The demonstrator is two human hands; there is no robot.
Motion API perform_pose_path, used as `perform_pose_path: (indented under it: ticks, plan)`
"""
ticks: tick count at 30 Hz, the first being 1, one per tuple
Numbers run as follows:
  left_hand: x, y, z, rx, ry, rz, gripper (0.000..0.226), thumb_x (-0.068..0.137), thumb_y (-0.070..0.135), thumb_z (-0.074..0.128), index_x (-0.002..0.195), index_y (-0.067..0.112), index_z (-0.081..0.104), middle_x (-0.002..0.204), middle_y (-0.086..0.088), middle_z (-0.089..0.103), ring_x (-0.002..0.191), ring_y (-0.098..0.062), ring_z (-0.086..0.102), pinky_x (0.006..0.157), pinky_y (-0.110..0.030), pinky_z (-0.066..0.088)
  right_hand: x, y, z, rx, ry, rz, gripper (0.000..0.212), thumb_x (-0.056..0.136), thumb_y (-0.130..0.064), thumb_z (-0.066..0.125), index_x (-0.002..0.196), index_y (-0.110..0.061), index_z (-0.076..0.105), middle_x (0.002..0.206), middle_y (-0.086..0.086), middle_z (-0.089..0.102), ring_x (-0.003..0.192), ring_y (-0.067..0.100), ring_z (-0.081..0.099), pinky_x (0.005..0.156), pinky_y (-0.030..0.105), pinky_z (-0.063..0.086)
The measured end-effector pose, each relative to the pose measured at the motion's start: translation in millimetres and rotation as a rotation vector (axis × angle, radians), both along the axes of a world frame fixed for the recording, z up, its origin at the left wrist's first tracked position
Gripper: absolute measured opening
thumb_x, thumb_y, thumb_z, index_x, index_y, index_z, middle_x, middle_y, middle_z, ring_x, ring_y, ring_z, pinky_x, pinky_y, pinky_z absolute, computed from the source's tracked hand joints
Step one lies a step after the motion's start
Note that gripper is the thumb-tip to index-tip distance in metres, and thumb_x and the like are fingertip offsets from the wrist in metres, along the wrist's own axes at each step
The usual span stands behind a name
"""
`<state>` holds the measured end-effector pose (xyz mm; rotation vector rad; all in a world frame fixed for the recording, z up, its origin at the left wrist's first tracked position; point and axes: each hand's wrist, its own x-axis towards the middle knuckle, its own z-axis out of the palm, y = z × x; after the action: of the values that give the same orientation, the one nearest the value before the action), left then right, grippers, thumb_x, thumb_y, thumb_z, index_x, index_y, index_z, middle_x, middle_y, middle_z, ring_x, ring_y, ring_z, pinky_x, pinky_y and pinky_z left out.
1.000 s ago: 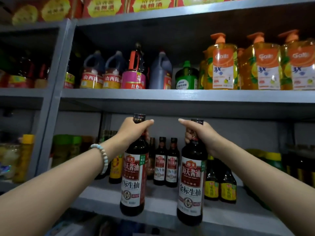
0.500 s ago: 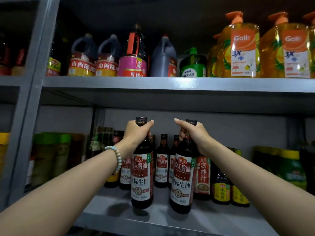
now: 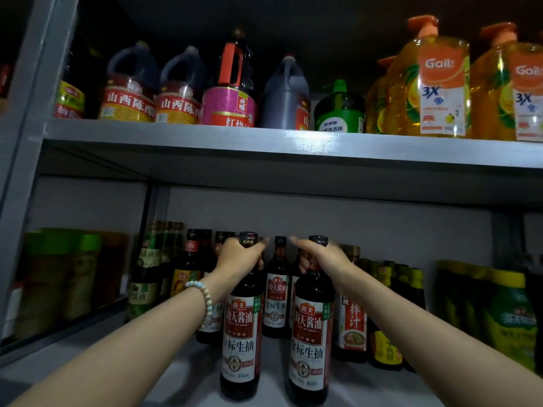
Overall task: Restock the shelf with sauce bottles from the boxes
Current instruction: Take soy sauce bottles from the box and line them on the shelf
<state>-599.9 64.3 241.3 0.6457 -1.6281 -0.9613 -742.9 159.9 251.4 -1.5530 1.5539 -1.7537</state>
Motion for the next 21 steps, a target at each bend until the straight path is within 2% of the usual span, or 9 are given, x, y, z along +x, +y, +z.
perform_pose_path:
  ticks: [3,10,16,19,21]
  plan:
    - [-3,-4,-3,0.012,-0.012,-0.012,0.034,0.086,0.033,0.065,0.062,0.009,0.063,0.049,-0.002,0.061,0.048,-0.013,0.059,0.055,-0.024,0.044,-4,-5,-4,0.021,0.037,-0.001,0.041,0.079,-0.039,0.071,0.059,-0.008,0.055,0.049,0.005,0.053,0.048,0.018,0.053,0.061,0.029,0.045]
    - [-10,-11,-4,0.041,0.004,-0.033,0.032,0.086,0.033,0.065,0.064,0.01,0.061,0.052,-0.002,0.061,0.05,-0.015,0.058,0.056,-0.025,0.045,-13,-12,-9,0.029,-0.019,0.057,0.043,0.082,-0.035,0.069,0.05,-0.013,0.051,0.047,0.005,0.051,0.048,0.019,0.051,0.062,0.03,0.046]
    - [-14,-8,-6,-0.031,-0.066,-0.08,0.038,0.084,0.042,0.065,0.061,0.012,0.061,0.054,0.0,0.062,0.05,-0.011,0.059,0.051,-0.019,0.045,-15,-12,-9,0.047,-0.008,0.088,0.044,0.08,-0.039,0.07,0.048,-0.015,0.052,0.048,0.004,0.052,0.048,0.017,0.052,0.063,0.027,0.047]
    - [-10,-9,-12,-0.073,-0.048,-0.112,0.036,0.083,0.042,0.065,0.063,0.013,0.061,0.057,0.003,0.064,0.055,-0.011,0.062,0.053,-0.017,0.045,-14,-7,-10,0.061,-0.002,0.083,0.042,0.077,-0.044,0.072,0.053,-0.013,0.057,0.054,0.006,0.057,0.054,0.019,0.057,0.07,0.031,0.05]
    - [-7,-4,-20,-0.094,-0.017,-0.161,0.028,0.084,0.039,0.065,0.069,0.016,0.062,0.062,0.006,0.066,0.061,-0.009,0.064,0.051,-0.012,0.044,-11,-1,-15,0.056,0.003,0.038,0.039,0.073,-0.048,0.073,0.067,-0.01,0.065,0.066,0.006,0.067,0.067,0.021,0.066,0.073,0.03,0.052]
